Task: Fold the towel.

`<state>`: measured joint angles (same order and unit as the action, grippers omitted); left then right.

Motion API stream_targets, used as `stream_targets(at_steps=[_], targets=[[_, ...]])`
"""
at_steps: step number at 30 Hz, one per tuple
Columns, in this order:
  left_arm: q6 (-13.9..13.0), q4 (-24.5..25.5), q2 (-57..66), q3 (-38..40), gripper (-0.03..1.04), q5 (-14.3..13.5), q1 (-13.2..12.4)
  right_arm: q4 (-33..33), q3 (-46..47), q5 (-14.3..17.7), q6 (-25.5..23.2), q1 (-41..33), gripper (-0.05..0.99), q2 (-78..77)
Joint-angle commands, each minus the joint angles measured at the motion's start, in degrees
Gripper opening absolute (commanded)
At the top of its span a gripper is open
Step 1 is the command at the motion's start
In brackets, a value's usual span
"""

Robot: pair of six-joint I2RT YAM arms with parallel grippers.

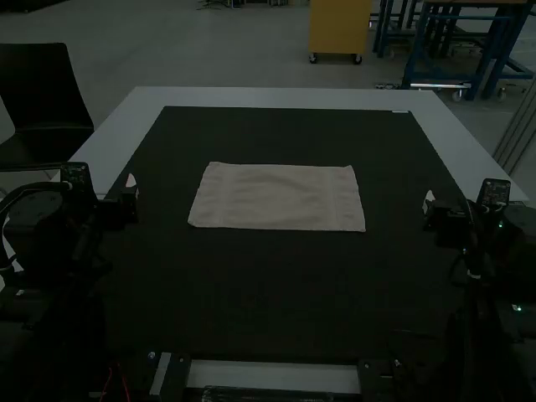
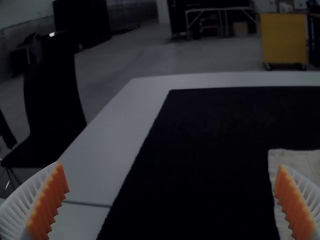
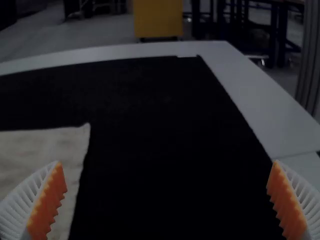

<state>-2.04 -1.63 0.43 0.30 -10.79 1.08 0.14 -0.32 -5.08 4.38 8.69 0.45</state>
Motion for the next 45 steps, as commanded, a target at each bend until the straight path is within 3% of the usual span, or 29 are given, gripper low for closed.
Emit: stream_targets(at_steps=[1,7,9,12,13,14,16,18,19,21,25,28,32,35,38,42,43,44,45], targets=[[0.73,-0.31,-0.43,-0.3,0.97,-0.73,-0.03,-0.67,0.32,0.25,0.54,-0.43,0.92,-0.36],[1.52,-0.13,-0.43,-0.3,0.97,0.42,-0.12,-0.58,0.32,0.16,0.54,-0.43,0.92,-0.27],[1.52,-0.04,-0.43,-0.3,0.97,0.42,-0.2,-0.58,0.32,-2.13,-0.08,-0.34,0.92,-0.36],[1.34,-0.13,-0.43,-0.3,0.97,0.42,0.06,2.32,0.32,-2.21,0.89,-0.43,0.92,-0.36],[-0.07,-1.01,-0.43,-0.21,0.97,0.42,-0.12,6.36,0.32,-1.95,3.88,-0.34,0.92,-0.36],[-3.14,-2.59,-0.43,-0.3,0.97,0.42,-0.2,9.44,0.32,-1.6,9.15,-0.43,0.92,-0.36],[-14.3,-5.4,-0.43,-0.3,0.97,0.24,-0.12,12.6,0.32,-1.51,19.0,-0.43,0.92,-0.36],[-15.53,-8.48,-0.43,-0.3,0.96,-0.2,-0.2,13.83,0.32,-2.13,30.6,-0.43,0.92,-0.36],[-16.06,-8.57,-0.43,-0.21,0.96,-0.64,-0.2,14.1,0.32,-2.04,33.32,-0.43,0.92,-0.36],[-16.85,-9.97,-0.43,-0.21,0.96,-0.9,-0.29,17.08,0.32,-2.04,32.27,-0.43,0.92,-0.36],[-17.12,-11.99,-0.43,1.11,0.96,-1.17,-0.38,21.3,-2.41,-2.39,23.57,-0.16,0.92,0.26],[-17.2,-10.68,1.33,7.09,0.96,-0.73,-0.03,20.42,-9.79,-2.48,17.15,-0.07,0.92,5.79],[-16.85,-9.53,13.37,18.51,0.96,0.77,0.59,19.46,-22.89,-1.33,8.8,0.01,0.92,26.27],[-9.47,-9.18,28.05,27.13,0.96,0.85,0.68,14.62,-33.26,-0.02,3.97,0.1,0.92,44.55],[-4.99,-8.13,41.59,33.89,0.96,0.94,-0.55,11.11,-38.53,0.78,3.18,0.1,0.92,58.26],[-4.55,-6.11,53.89,37.15,0.96,-0.29,-2.49,10.4,-39.76,-0.63,2.74,0.01,0.92,68.19],[-4.72,-6.02,55.12,37.23,0.96,0.68,-2.58,10.14,-39.32,-0.81,2.91,-0.16,0.92,69.34],[-4.55,-5.4,55.74,36.88,0.96,4.99,-2.58,10.23,-38.62,-0.81,3.35,-0.16,0.92,69.78],[-4.46,-5.49,55.91,35.92,0.96,6.74,-2.49,10.4,-37.65,-0.63,3.79,-0.25,0.92,69.86]])
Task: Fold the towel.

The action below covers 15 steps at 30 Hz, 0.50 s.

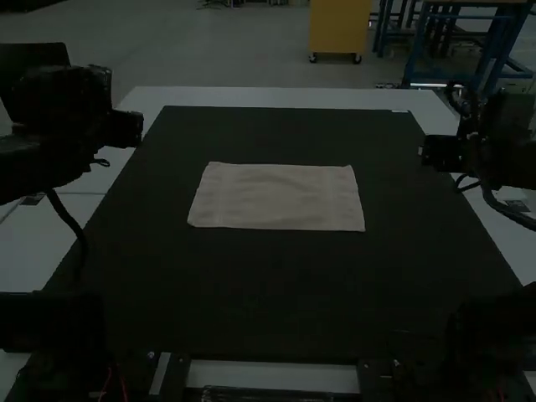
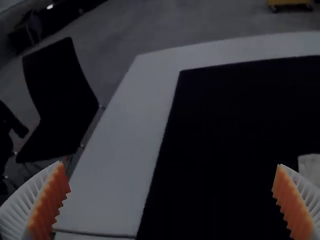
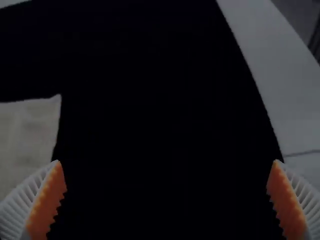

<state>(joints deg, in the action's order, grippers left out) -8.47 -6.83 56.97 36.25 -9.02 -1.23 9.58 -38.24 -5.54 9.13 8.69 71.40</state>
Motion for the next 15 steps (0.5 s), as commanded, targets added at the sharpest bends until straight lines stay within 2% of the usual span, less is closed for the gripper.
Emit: stream_targets(at_steps=[1,4,6,7,8,10,12,14,15], targets=[[1.79,-1.17,-0.46,-1.27,0.96,4.97,-0.17,1.4,1.41,0.09,-0.78,-0.34,0.92,-1.17],[1.53,-4.16,0.95,-4.96,0.96,5.94,0.88,2.72,3.52,-0.17,0.02,-0.69,0.92,-1.61],[1.61,-3.89,4.29,-6.54,0.96,9.98,1.23,2.72,4.49,-1.05,0.02,-1.31,0.92,-1.35],[1.79,-3.63,6.75,-7.07,0.96,11.48,1.15,2.63,4.66,-3.51,-0.69,-1.74,0.92,-1.08],[2.05,-3.19,9.04,-7.33,0.96,13.23,0.62,2.37,4.66,-5.71,-2.71,-2.18,0.92,-0.47],[4.69,-3.37,12.82,-7.69,0.96,19.04,-1.49,1.23,4.49,-7.64,-3.68,-2.98,0.92,1.29],[4.95,-5.03,16.42,-7.42,0.96,22.81,-4.48,0.61,4.14,-10.89,-5.52,-3.85,0.92,3.58],[5.04,-6.18,19.76,-6.63,0.96,28.35,-6.68,0.52,3.61,-13.53,-6.84,-4.73,0.92,5.95],[4.95,-6.53,21.43,-6.02,0.96,29.58,-7.38,0.52,3.26,-14.23,-7.37,-5.17,0.92,7.18]])
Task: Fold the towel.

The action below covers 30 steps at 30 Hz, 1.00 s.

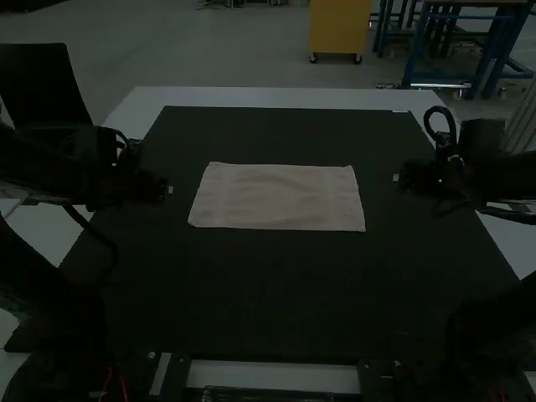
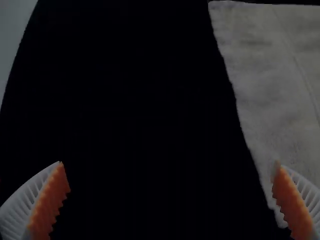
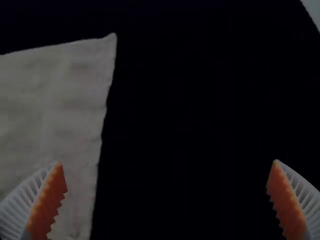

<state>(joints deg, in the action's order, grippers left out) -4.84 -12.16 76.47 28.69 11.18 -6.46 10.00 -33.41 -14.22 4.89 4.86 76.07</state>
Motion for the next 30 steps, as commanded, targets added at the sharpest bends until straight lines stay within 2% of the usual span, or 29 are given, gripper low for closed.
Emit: stream_targets(at_steps=[1,4,10,18,30], targets=[[1.24,-1.81,3.6,2.16,0.96,10.88,-2.51,0.2,-2.01,-5.56,-3.22,-1.79,0.92,3.64],[0.97,-4.1,7.47,3.57,0.96,12.55,-2.51,2.83,-3.15,-6.08,-3.83,-3.46,0.92,6.63],[0.62,-10.07,12.04,5.41,0.96,12.9,-2.33,7.93,-6.49,-5.03,-4.27,-7.15,0.92,14.28],[1.33,-16.93,19.07,9.02,0.96,12.64,1.8,13.91,-11.5,-3.27,-5.24,-10.49,0.92,24.65],[1.85,-17.72,33.4,20.88,0.96,13.52,3.29,18.48,-18.45,-2.13,-4.89,-10.75,0.92,35.02]])
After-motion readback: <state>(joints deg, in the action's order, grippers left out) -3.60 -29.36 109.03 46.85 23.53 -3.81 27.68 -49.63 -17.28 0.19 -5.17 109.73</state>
